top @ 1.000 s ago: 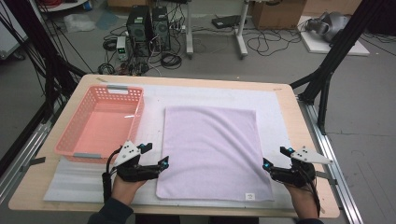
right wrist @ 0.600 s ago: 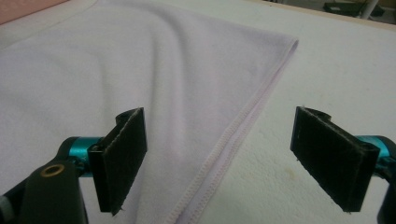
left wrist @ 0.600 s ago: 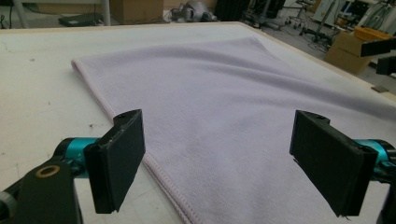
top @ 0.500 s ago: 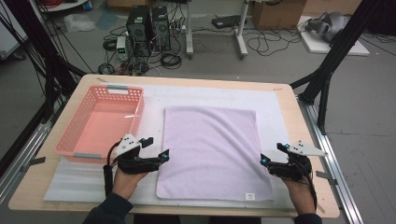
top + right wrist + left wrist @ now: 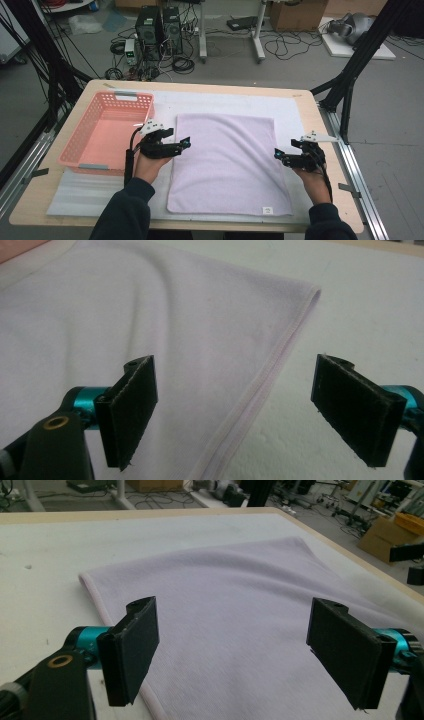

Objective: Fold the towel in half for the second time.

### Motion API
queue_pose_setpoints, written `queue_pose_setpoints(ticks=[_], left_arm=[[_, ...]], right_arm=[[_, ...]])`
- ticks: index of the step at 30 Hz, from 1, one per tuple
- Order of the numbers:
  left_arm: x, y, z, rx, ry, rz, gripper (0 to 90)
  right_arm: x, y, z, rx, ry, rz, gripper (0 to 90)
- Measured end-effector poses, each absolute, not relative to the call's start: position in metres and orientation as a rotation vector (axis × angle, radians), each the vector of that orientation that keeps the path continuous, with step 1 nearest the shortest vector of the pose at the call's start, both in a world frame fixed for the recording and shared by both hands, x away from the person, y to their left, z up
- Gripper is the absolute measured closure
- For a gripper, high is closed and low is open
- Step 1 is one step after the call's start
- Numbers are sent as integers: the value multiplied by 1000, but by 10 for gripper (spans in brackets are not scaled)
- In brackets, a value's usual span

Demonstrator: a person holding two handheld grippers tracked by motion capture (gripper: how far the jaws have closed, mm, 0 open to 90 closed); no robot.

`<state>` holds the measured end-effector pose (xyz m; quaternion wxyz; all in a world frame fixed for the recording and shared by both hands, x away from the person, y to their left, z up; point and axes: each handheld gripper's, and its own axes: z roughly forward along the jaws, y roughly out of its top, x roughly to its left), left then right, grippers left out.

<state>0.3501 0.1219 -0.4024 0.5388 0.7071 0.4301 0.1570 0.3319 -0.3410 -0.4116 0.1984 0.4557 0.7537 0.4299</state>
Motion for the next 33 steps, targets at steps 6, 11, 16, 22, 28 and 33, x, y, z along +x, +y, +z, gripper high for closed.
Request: queue_pose_setpoints(ticks=[6, 11, 16, 22, 28, 33], left_arm=[[383, 120, -410, 1714, 1117, 391, 234], [403, 120, -424, 1731, 1190, 379, 267], [414, 115, -436, 1733, 1296, 451, 293], [425, 112, -449, 1750, 1352, 443, 303], [430, 113, -453, 1741, 1353, 429, 405], [428, 103, -453, 1840, 1257, 451, 754]], right_arm=[[367, -336, -411, 1304, 2181, 1173, 189], [391, -333, -417, 1380, 2177, 1137, 196], [407, -324, -428, 1398, 2128, 1042, 255], [420, -315, -437, 1444, 2132, 1004, 307], [427, -318, -441, 1489, 2098, 973, 383], [432, -314, -444, 1475, 2124, 936, 560]])
